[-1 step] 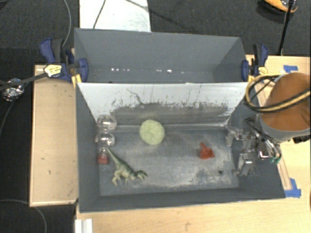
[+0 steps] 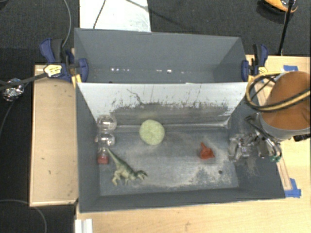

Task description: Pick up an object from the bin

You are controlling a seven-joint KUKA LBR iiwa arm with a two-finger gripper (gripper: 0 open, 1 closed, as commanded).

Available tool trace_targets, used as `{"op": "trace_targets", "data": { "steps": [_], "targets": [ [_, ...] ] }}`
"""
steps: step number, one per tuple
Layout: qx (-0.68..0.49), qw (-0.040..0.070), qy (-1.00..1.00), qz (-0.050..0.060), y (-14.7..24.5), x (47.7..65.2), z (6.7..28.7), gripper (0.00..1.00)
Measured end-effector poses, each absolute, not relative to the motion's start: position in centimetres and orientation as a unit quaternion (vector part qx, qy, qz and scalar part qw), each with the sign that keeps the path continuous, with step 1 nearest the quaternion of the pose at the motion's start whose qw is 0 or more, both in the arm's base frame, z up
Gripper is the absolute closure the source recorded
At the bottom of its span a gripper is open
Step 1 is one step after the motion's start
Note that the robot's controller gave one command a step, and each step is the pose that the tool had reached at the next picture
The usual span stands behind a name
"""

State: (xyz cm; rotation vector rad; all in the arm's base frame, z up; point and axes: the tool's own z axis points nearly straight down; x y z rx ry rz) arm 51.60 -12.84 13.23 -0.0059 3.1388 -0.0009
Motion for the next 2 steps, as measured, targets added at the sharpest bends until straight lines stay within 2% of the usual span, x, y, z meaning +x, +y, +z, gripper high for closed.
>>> {"op": "trace_targets", "data": {
  "steps": [1, 2],
  "targets": [
    [-0.002, 0.001, 1.000, 0.000, -12.83, 51.60, 13.23, 0.00],
    [-0.002, 0.001, 1.000, 0.000, -12.83, 51.60, 13.23, 0.00]
  ]
}}
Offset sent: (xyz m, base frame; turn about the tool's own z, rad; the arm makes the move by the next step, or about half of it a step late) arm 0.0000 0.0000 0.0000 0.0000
